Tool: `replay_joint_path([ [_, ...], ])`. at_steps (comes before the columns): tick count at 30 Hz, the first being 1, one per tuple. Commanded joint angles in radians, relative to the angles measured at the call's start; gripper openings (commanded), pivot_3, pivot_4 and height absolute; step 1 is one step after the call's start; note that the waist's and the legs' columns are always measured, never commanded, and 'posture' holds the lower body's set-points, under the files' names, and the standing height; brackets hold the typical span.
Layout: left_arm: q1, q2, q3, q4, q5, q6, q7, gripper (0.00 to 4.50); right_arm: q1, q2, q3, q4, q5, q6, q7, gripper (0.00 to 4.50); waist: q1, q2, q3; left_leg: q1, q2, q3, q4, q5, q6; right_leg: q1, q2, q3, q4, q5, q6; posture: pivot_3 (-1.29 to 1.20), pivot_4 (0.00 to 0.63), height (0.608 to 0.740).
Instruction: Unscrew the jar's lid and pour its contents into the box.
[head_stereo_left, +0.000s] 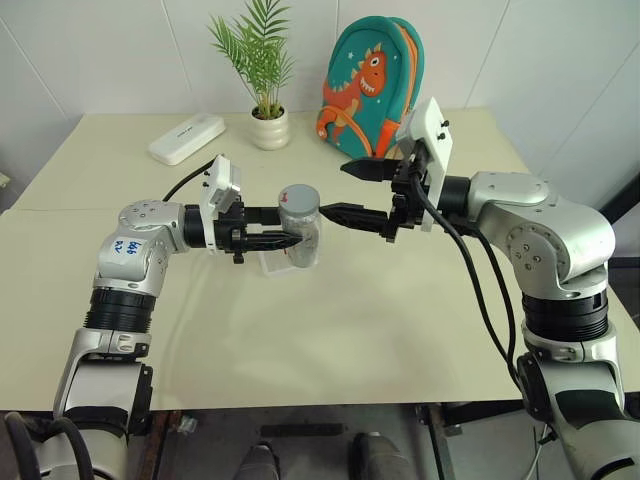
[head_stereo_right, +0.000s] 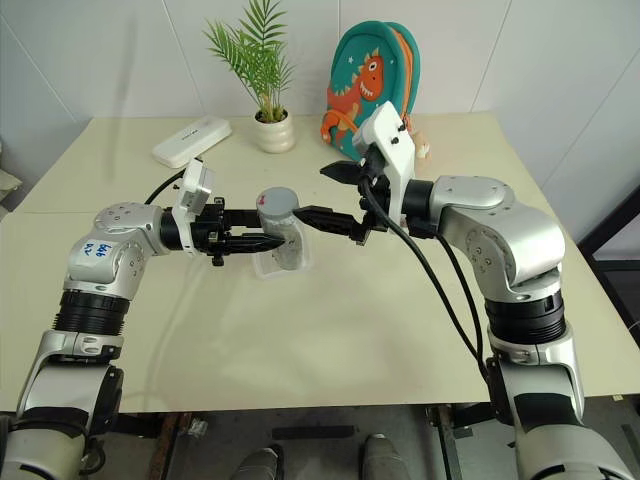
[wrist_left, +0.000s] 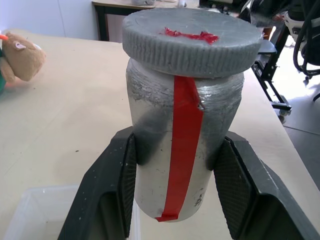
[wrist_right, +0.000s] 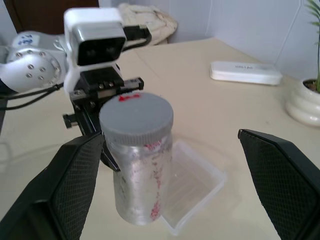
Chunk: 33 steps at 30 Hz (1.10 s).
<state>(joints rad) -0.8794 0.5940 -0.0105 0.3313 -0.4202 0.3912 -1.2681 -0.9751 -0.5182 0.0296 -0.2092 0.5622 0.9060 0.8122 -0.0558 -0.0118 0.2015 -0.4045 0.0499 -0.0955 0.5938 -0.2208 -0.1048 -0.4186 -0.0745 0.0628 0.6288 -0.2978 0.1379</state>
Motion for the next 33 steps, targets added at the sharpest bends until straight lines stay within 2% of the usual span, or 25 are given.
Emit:
replay_joint_path([
  [1,-0.023,0.004,0.012,-0.011,0.002,-0.016,-0.004,1.86,-0.045,0.029,-0.035,-0.02,0.026,-0.011,-0.034,4.5,-0.001,0.0,0.0,0.0,0.0,0.0,0.0,0.0,0.0,0.0,0.0,0.0,0.0,0.0,0.0,0.0,0.15,0.74],
  [11,-0.015,0.006,0.011,-0.037,-0.002,-0.007,-0.002,1.86,-0.095,0.195,0.036,0.077,-0.023,-0.081,-0.122,4.5,0.0,0.0,0.0,0.0,0.0,0.0,0.0,0.0,0.0,0.0,0.0,0.0,0.0,0.0,0.0,0.0,0.15,0.74],
  [23,-0.006,0.013,0.012,-0.051,-0.003,0.0,-0.003,1.86,-0.057,0.209,0.094,0.066,-0.027,-0.078,-0.081,4.5,-0.001,0.0,0.0,0.0,0.0,0.0,0.0,0.0,0.0,0.0,0.0,0.0,0.001,0.0,0.0,0.0,0.15,0.74],
  [33,-0.006,0.012,0.012,-0.052,-0.004,0.001,-0.001,1.86,-0.062,0.199,0.116,0.131,-0.091,-0.13,-0.073,4.5,0.0,0.0,0.0,0.0,0.0,0.0,0.0,0.0,0.0,0.0,0.0,0.0,0.001,0.0,0.0,0.0,0.15,0.74],
])
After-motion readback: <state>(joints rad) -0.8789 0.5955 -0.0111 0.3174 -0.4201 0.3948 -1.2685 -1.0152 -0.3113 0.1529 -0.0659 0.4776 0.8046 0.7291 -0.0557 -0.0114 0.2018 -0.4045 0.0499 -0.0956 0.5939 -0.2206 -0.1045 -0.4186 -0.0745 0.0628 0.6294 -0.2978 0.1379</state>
